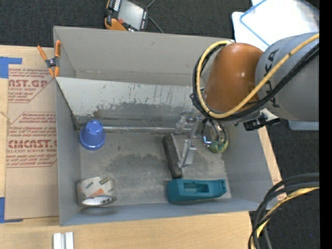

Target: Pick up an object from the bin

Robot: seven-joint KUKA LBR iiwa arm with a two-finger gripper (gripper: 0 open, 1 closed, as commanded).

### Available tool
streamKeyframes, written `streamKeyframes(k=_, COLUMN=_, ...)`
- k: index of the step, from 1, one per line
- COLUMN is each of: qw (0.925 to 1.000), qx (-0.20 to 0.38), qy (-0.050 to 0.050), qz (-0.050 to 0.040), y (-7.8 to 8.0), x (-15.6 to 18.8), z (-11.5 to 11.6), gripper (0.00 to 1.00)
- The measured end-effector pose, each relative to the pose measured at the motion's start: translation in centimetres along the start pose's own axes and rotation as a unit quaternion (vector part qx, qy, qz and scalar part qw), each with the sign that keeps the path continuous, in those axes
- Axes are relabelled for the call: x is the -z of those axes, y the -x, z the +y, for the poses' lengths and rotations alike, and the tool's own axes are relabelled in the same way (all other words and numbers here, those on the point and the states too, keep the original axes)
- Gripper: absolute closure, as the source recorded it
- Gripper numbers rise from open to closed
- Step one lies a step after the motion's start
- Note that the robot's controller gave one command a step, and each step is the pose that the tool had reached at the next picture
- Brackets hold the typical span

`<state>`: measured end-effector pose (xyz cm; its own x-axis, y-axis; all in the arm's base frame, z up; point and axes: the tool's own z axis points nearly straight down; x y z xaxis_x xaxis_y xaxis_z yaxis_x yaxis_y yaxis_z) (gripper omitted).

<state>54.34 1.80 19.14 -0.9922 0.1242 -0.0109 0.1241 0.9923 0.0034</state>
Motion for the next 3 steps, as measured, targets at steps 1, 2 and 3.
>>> streamKeyframes(k=1, qw=0.9998, qx=0.022, qy=0.000, qz=-0.0010, y=1.5, x=-2.0, z=0.6, gripper=0.00)
streamKeyframes(k=2, qw=0.9984, qx=0.057, qy=0.000, qz=-0.0019, y=2.6, x=-2.5, z=1.0, gripper=0.00)
streamKeyframes(k=3, qw=0.9998, qx=0.019, qy=0.001, qz=-0.0021, y=3.9, x=-3.9, z=0.9, gripper=0.00)
